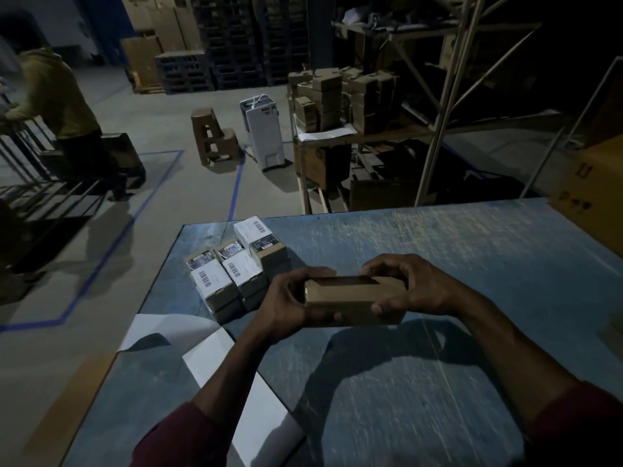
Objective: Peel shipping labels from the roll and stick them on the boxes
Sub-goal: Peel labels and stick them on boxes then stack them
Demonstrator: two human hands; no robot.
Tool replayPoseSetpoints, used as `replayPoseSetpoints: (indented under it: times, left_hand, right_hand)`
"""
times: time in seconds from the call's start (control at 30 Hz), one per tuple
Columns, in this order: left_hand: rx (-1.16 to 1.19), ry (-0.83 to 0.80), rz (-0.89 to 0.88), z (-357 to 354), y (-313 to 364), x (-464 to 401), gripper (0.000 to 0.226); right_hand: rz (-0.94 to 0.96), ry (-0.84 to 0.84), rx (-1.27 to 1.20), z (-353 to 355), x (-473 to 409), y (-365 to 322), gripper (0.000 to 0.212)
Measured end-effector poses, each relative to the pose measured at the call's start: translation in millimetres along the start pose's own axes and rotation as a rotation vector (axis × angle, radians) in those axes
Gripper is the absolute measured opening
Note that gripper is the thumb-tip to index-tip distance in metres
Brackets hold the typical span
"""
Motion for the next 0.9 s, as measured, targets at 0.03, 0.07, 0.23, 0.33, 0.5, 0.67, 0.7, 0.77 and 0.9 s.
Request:
replayPoseSetpoints:
  times: [0.03, 0.07, 0.23, 0.33, 0.5, 0.67, 0.7, 0.77, 0.9]
  left_hand:
    - [0.008, 0.011, -0.004, 0.7, -0.1, 0.8, 0.066]
    - [0.014, 0.013, -0.007, 1.2, 0.0, 1.3, 0.064]
    - [-0.026, -0.037, -0.015, -1.8, 5.2, 1.9, 0.064]
    - [-0.036, -0.022, -0.023, 1.2, 8.0, 2.3, 0.059]
    - [0.004, -0.014, -0.008, 0.8, 9.3, 3.1, 0.052]
    - [0.023, -0.005, -0.059, 5.2, 8.7, 1.1, 0.05]
    - [0.024, -0.004, -0.061, 5.5, 9.0, 1.5, 0.052]
    - [0.021, -0.006, -0.063, 5.0, 8.0, 2.7, 0.052]
    - [0.011, -0.025, -0.094, 4.1, 3.4, 2.1, 0.043]
  right_hand:
    - [0.004, -0.018, 0.006, 0.4, 0.5, -1.0, 0.059]
    - [0.007, -0.039, 0.033, 0.8, 0.6, -3.2, 0.061]
    - [0.043, -0.049, 0.205, -4.0, -0.6, -15.7, 0.078]
    - [0.106, -0.02, 0.137, -8.4, 0.4, -16.8, 0.069]
    - [0.156, 0.083, -0.028, -12.5, 3.5, -9.5, 0.055]
    - [0.166, 0.229, -0.034, -10.7, 9.2, -13.5, 0.062]
    - [0.177, 0.216, 0.017, -12.9, 9.5, -17.0, 0.07]
    - [0.223, 0.145, 0.137, -22.2, 7.7, -22.7, 0.074]
    - [0.25, 0.141, 0.075, -33.0, 6.7, -15.1, 0.06]
Point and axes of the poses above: each hand's wrist, its own x-axis away from the middle knuckle, its own z-axis out of the back of the hand, y = z × x, the point moved 4 cm from there along -x, towards the middle knuckle, and after that the axes turned 8 degrees about x, right-handed, at the moved point
